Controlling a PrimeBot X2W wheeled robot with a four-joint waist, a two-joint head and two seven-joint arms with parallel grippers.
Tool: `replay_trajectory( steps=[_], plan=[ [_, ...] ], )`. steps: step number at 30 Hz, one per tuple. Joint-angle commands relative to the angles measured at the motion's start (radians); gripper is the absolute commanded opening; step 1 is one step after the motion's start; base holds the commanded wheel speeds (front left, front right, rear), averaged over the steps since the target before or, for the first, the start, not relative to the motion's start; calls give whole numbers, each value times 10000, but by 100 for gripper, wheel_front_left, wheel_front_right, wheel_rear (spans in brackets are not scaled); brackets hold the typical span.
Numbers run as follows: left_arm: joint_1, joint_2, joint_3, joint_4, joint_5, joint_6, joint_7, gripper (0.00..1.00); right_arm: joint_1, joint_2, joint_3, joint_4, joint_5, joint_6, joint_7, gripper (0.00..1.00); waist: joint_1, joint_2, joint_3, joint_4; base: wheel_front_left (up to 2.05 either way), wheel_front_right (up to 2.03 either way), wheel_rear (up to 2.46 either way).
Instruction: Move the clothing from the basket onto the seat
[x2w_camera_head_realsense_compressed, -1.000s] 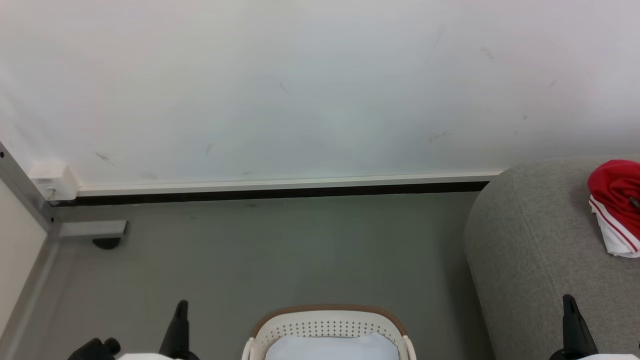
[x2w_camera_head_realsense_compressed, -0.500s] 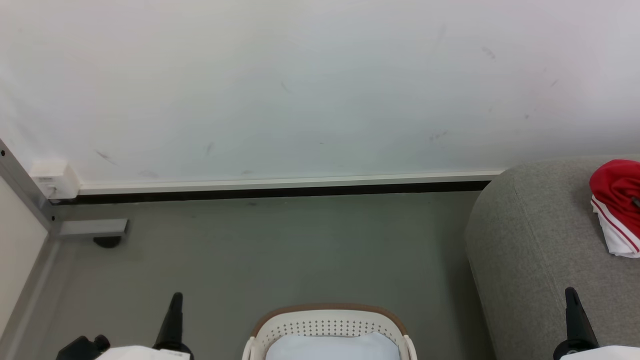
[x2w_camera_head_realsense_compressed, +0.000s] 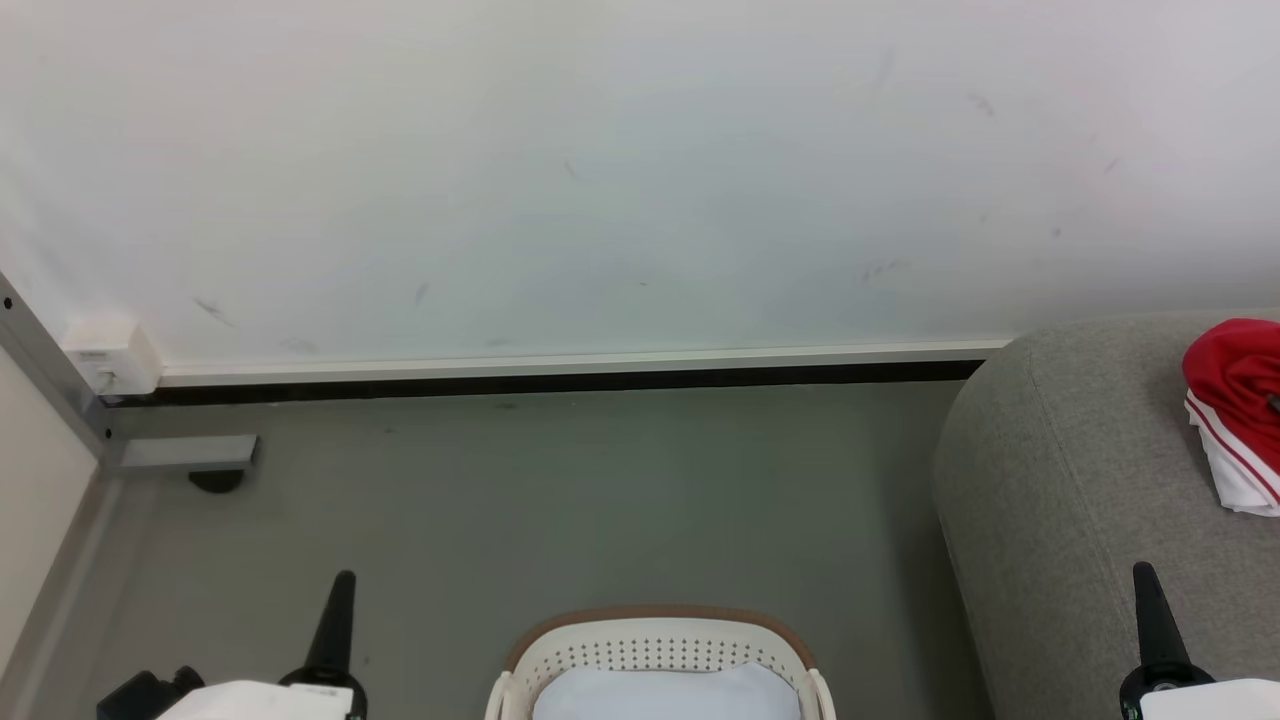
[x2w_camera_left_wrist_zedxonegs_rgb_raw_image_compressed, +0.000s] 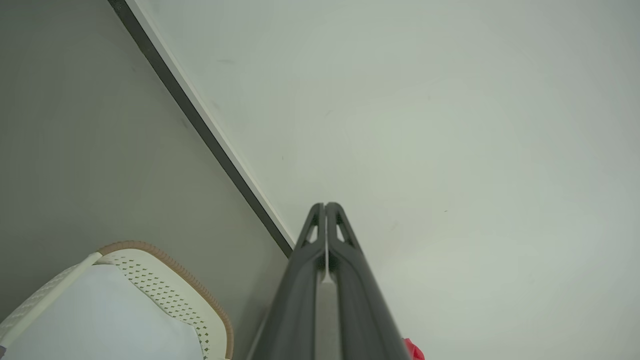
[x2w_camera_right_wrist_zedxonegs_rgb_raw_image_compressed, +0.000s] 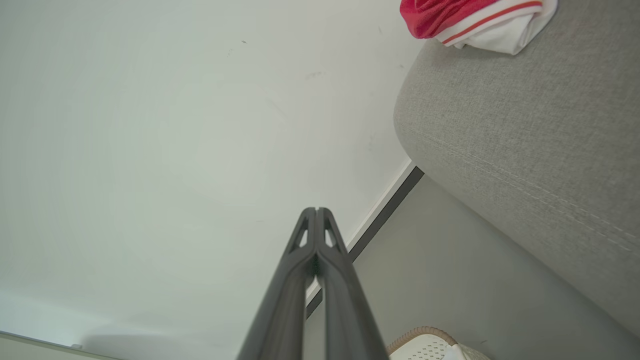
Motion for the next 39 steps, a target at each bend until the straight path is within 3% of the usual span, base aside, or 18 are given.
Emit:
replay_trajectory(
  steps=[1,39],
  plan=[
    [-189,29,79,-131,-177,-47,44,0,-183,-118,-28,-125,237,-13,57,0,0,0,1,2,0,0,0],
    [-476,-6,708,-245,-3137,-241,892,0,-470,-183,-80,-266,3545,-21,840,0,0,0,74,75,0,0,0]
  ],
)
